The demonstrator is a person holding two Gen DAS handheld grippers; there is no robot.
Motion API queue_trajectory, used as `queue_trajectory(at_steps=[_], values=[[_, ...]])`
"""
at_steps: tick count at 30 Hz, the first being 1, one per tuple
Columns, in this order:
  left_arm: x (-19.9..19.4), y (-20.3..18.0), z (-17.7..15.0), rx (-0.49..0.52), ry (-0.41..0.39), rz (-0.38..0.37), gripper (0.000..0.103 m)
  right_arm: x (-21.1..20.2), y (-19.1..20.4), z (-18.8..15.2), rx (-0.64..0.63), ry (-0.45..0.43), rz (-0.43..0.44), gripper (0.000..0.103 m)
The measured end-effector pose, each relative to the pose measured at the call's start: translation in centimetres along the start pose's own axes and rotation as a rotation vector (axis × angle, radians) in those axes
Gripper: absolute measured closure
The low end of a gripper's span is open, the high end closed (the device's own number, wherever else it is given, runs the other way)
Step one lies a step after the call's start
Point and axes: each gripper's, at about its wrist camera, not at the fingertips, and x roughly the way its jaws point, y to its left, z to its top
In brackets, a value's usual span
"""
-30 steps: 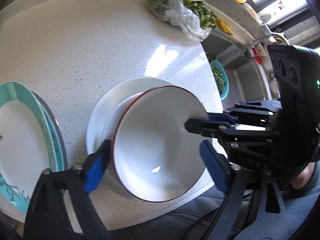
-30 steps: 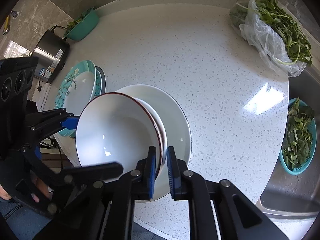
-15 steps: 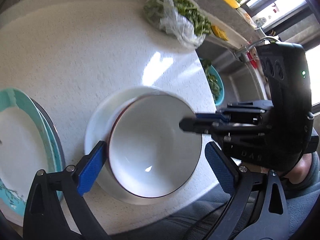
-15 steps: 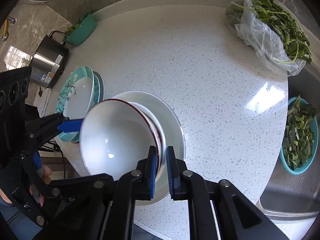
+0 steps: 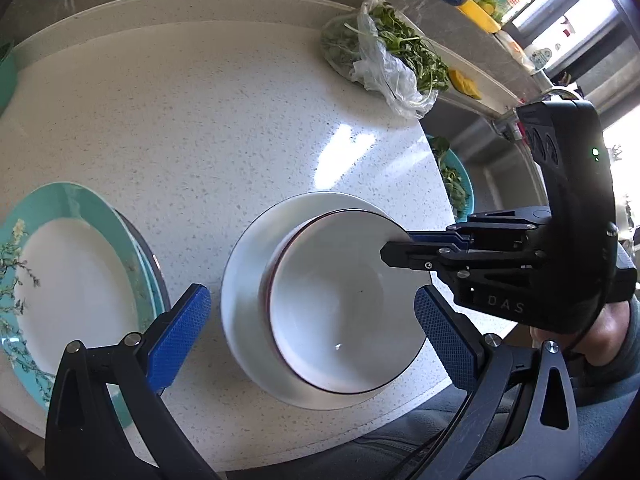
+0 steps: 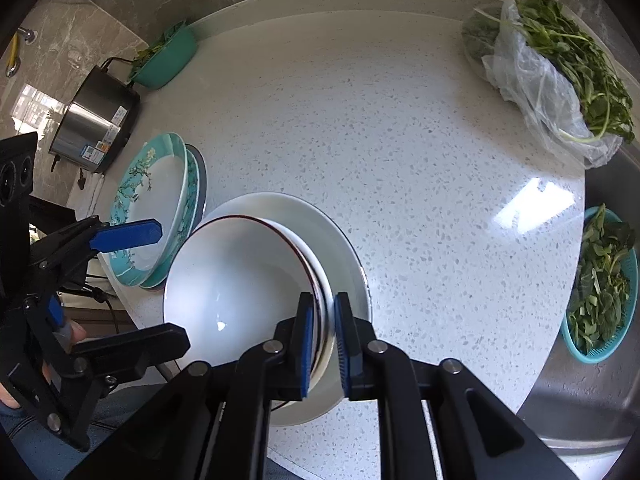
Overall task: Organize plates and bowls
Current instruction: 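Open both grippers and release the bowl stack on the grey-rimmed plate, then close both grippers on the grey-rimmed plate rim under the bowl stack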
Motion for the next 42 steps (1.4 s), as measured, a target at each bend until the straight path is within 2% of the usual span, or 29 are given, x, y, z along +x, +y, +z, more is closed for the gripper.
queue_trajectory(at_steps=[2, 3, 4, 5, 9, 11, 16, 20, 25, 29, 31, 36, 38, 42], values=[[-0.6, 0.0, -0.5, 0.001, 0.0, 0.005, 0.0, -0.4, 0.2, 0.1, -0.012, -0.006, 0.018, 0.069], [-0.8, 0.0, -0.6, 0.001, -0.004, 0.008, 0.0, -0.9, 0.2, 0.2, -0.014, -0.019, 0.035, 0.047], [-1.1, 0.0, -0.9, -0.003, -0.011, 0.02, 0.0, -1.5, 0.3, 0.2, -0.021, -0.033, 0.045, 0.033], [-1.4, 0.1, -1.2, -0.01, -0.016, 0.029, 0.0, -2.3, 0.4, 0.3, -0.035, -0.053, 0.053, 0.031], [-2.8, 0.3, -2.5, -0.058, -0.059, 0.079, 0.0, -5.0, -0.3, 0.8, -0.066, -0.096, 0.102, 0.028], [-3.5, 0.6, -3.5, -0.095, -0.075, 0.102, 0.001, -6.1, -1.7, 1.2, -0.069, -0.126, 0.097, 0.028], [-4.6, 1.6, -6.6, -0.192, -0.091, 0.133, 0.001, -6.0, -5.4, 1.7, -0.019, -0.11, 0.097, 0.028], [-5.6, 2.5, -8.6, -0.202, -0.116, 0.153, 0.001, -5.5, -6.7, 1.0, 0.037, -0.116, 0.095, 0.028], [-6.0, 4.6, -10.7, -0.214, -0.135, 0.182, 0.002, -4.2, -6.3, -0.7, 0.099, -0.089, 0.047, 0.03], [-5.2, 5.2, -12.0, -0.213, -0.132, 0.178, 0.002, -3.7, -4.7, -1.9, 0.068, -0.058, 0.0, 0.031], [-4.4, 5.1, -12.3, -0.223, -0.125, 0.169, 0.005, -3.6, -4.2, -2.4, 0.053, -0.05, -0.011, 0.034], [-3.3, 5.3, -13.2, -0.285, -0.141, 0.206, 0.009, -2.3, -4.0, -2.3, -0.004, 0.001, 0.018, 0.045], [-2.7, 5.1, -13.4, -0.313, -0.149, 0.227, 0.015, -1.7, -4.3, -1.9, -0.031, 0.017, 0.039, 0.046], [-1.7, 4.8, -14.1, -0.359, -0.14, 0.265, 0.035, -0.5, -4.3, -1.4, -0.089, 0.052, 0.073, 0.047]])
